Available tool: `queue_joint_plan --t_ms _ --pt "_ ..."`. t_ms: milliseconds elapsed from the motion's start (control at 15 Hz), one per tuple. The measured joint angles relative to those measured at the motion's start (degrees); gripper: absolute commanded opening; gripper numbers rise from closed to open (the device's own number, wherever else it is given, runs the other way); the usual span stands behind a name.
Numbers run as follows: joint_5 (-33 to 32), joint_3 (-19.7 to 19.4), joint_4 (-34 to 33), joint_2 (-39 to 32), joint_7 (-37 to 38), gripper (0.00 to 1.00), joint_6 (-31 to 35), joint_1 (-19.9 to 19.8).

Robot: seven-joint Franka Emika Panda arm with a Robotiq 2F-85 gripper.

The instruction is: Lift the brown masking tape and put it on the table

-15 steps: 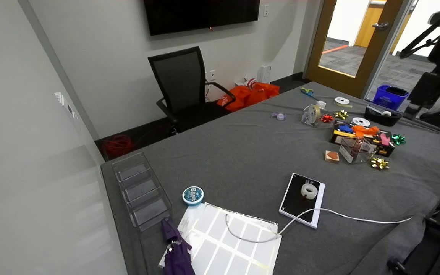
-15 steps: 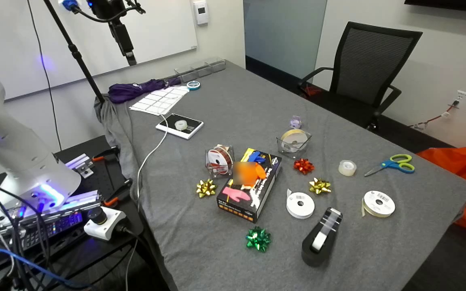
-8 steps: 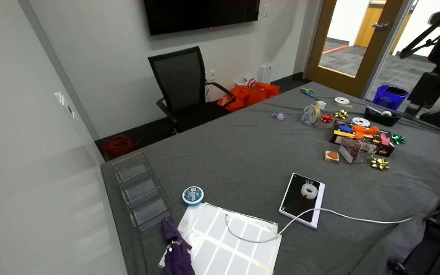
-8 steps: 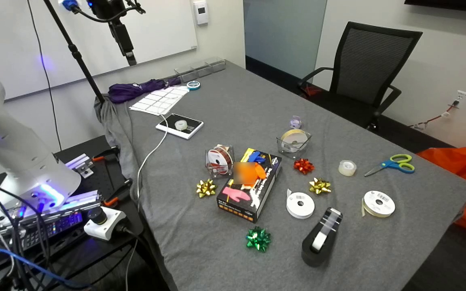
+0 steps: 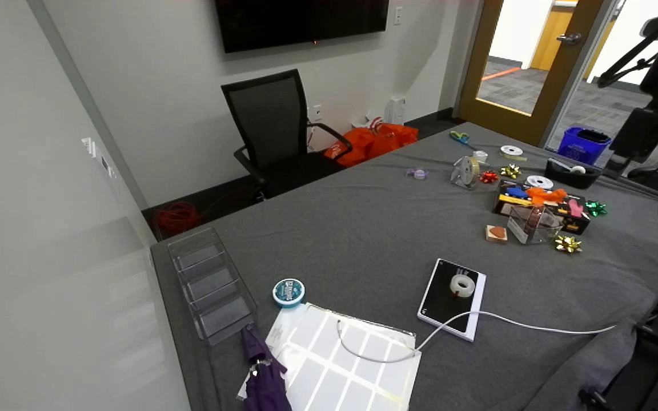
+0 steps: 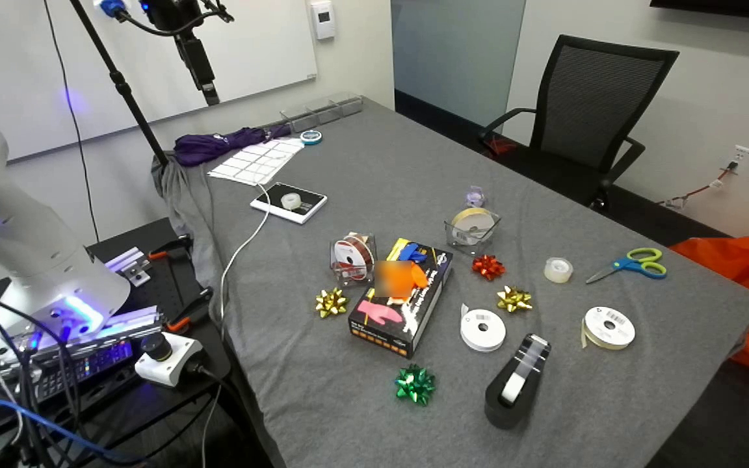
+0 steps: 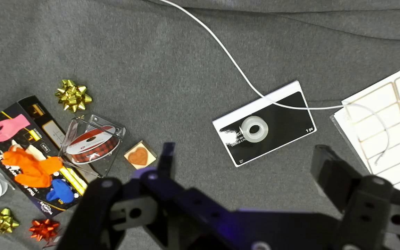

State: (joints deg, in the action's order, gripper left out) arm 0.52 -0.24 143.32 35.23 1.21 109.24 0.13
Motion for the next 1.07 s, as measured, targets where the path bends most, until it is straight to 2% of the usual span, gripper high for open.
queue_joint_plan --t_ms 600,1067 --pt "0.03 0.0 0.0 -0.01 0.33 1.0 0.11 0.0" --pt "3.36 -0.78 -0.29 -2.87 11.55 1.0 7.86 -2.12"
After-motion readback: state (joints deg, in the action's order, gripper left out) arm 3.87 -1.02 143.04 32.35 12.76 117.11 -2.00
